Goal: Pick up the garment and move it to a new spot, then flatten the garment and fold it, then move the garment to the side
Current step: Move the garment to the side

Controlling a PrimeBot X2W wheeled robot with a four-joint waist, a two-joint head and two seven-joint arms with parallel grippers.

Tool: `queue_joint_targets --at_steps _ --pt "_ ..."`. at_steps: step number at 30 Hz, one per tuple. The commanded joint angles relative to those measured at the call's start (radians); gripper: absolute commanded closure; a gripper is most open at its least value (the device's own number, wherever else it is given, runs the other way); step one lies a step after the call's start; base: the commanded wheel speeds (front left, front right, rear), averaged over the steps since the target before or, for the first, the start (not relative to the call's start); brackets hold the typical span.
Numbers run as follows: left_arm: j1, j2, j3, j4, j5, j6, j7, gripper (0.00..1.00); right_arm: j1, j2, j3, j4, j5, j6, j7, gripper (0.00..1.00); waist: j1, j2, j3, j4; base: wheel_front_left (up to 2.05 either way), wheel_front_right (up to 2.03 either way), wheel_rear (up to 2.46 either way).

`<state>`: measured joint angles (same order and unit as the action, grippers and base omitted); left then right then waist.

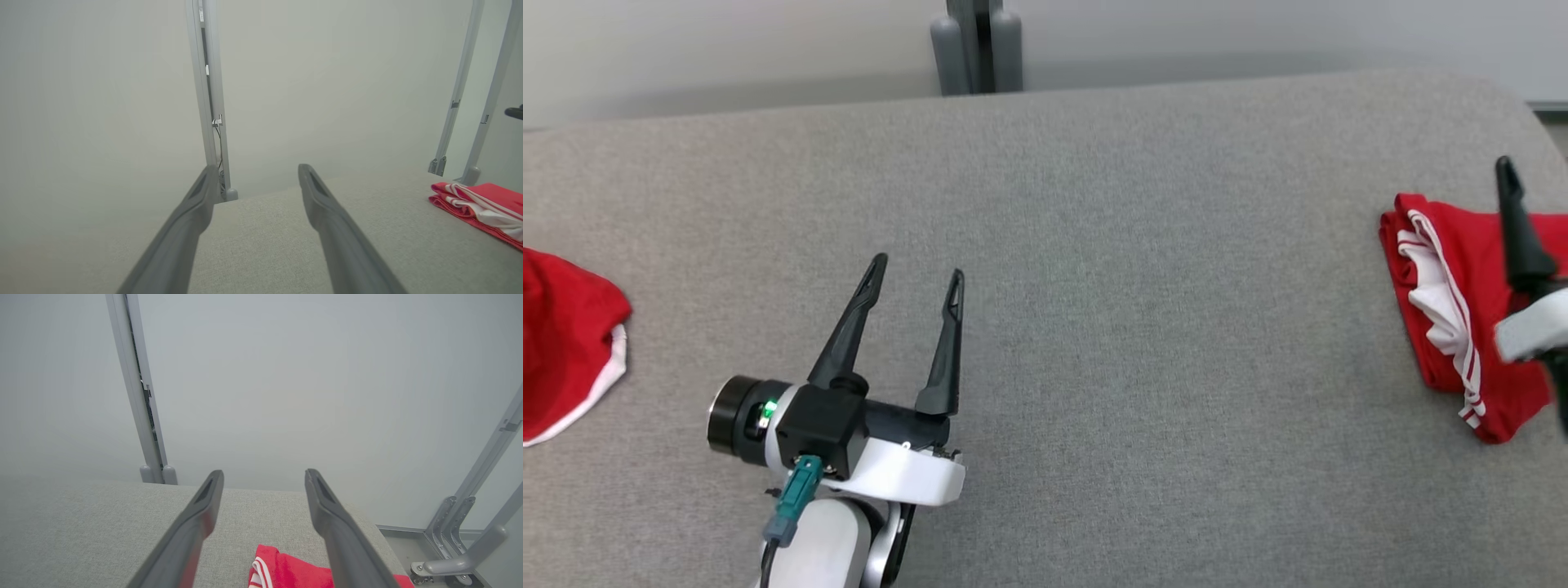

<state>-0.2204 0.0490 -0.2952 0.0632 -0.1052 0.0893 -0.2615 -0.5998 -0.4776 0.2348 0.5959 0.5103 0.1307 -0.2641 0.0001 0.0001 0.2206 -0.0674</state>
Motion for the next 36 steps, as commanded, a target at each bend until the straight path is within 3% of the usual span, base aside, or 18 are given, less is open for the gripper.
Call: queue_joint_targets --at_steps 1,7,14,25,36 --pt "0.018 0.003 0.014 -0.005 0.0 0.003 -0.003 0.0 0.075 0.045 -0.047 -0.087 -0.045 0.0 -0.001 0.0 -0.0001 -0.0001 -0.039 0.011 0.0 0.0 0.0" --pt "0.068 0.003 0.053 -0.011 -0.007 0.012 -0.003 0.0 0.271 0.209 -0.158 -0.319 -0.105 0.0 -0.002 0.0 -0.0001 -0.0001 -0.098 0.036 0.0 0.0 0.0" --pt "0.134 0.004 0.109 -0.01 -0.021 0.029 -0.003 0.0 0.419 0.329 -0.191 -0.41 -0.114 0.0 -0.002 0.0 -0.0001 -0.0001 -0.15 0.055 0.0 0.0 0.0" --pt "0.22 0.004 0.18 0.033 -0.033 0.033 -0.003 0.0 0.537 0.398 -0.214 -0.404 -0.221 0.0 -0.002 0.0 -0.0001 -0.0001 -0.197 0.072 0.0 0.0 0.0" --pt "0.236 0.003 0.17 0.052 -0.048 0.024 -0.003 0.0 0.559 0.422 -0.225 -0.391 -0.257 0.0 -0.002 0.0 -0.0001 -0.0001 -0.205 0.075 0.0 0.0 0.0"
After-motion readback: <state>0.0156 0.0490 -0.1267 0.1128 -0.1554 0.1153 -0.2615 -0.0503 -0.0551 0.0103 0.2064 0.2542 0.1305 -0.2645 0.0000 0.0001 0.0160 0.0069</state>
